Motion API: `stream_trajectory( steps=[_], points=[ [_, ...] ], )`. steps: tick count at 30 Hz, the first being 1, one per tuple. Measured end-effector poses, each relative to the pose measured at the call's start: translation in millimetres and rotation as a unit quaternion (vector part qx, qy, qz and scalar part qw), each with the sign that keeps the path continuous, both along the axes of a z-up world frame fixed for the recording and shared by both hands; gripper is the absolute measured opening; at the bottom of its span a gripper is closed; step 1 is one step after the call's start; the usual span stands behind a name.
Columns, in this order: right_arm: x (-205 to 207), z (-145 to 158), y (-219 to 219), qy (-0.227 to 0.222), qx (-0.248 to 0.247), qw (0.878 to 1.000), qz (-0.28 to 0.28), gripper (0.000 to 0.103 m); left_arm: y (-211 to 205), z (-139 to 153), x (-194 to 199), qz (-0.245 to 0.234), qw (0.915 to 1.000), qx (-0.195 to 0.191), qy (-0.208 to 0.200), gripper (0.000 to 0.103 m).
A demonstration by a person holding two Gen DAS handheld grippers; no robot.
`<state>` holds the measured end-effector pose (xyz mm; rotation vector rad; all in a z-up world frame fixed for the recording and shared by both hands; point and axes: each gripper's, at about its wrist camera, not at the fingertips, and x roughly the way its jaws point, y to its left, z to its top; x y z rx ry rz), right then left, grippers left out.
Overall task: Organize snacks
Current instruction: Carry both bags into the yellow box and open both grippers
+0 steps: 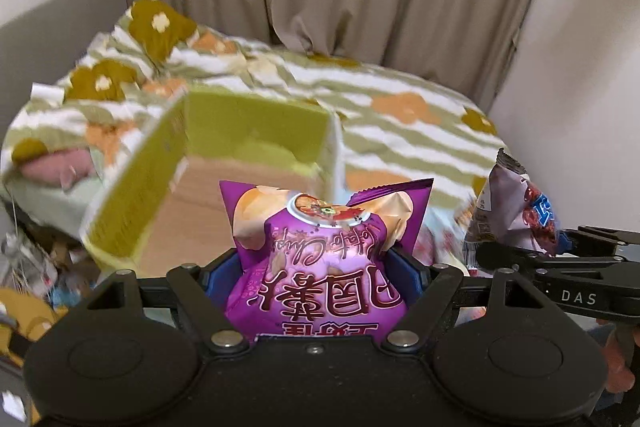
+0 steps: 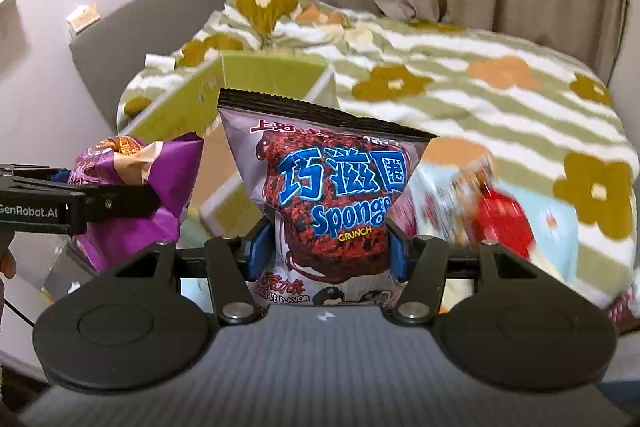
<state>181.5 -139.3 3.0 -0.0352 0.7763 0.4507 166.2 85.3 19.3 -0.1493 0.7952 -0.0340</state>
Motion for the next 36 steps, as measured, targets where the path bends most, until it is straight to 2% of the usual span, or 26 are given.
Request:
stream_trajectory(
  steps=[4,9,17,24,27,32,36],
  points=[
    [34,14,50,-0.011,-0.002,1.0,-0.01,0.071,41,11,35,-0.002,0.9998,0.018,-0.012,0.081],
    [77,21,107,-0.004,0.004,0.999,-0.034,0.072,85,12,78,0.002,0.9989,0.044,-0.013,0.081],
    [149,2,181,0.023,-0.015,0.996,-0.088,0.072,122,-28,159,-0.042,0.997,0.064,0.012,0.082],
    [189,-25,199,0.056,-0.025,0.989,-0.138,0.072,122,-68,203,-0.089,0.9924,0.081,0.029,0.084],
    [196,-32,199,0.064,-0.029,0.987,-0.146,0.072,121,-79,212,-0.087,0.9915,0.089,0.038,0.097],
    [203,-40,200,0.067,-0.035,0.986,-0.148,0.072,131,-83,211,-0.08,0.9924,0.082,0.045,0.099],
    [204,-40,201,0.061,-0.035,0.988,-0.138,0.072,140,-71,199,-0.061,0.9951,0.068,0.037,0.099]
  ],
)
